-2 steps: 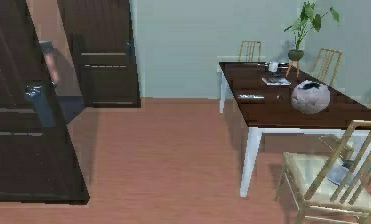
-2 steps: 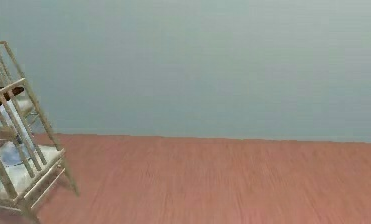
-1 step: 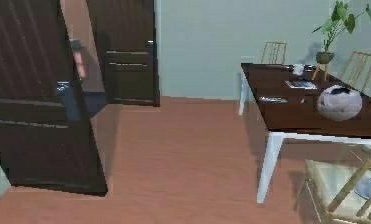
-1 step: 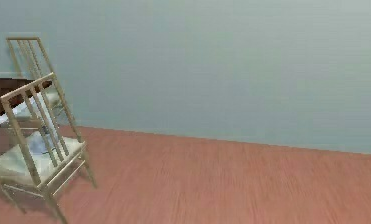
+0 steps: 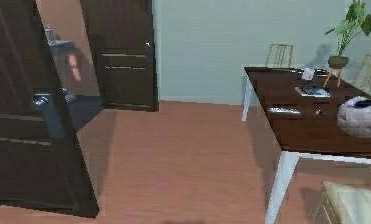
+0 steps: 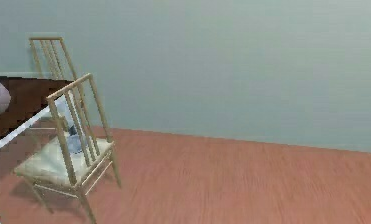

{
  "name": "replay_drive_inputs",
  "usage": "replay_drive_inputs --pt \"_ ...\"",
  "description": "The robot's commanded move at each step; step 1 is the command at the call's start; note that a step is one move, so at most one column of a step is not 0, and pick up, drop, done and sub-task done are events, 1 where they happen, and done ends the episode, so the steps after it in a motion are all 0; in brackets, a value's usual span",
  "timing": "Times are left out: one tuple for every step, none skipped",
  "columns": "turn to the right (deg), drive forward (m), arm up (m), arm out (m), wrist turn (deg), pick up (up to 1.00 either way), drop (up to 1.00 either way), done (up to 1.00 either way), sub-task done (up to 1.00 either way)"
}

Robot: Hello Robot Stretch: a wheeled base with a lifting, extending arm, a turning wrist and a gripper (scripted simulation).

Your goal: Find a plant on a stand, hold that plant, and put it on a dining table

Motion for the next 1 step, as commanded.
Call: replay_drive_inputs --pt "-6.0 0.00 0.00 0.00 0.0 0.00 0.00 0.00 0.00"
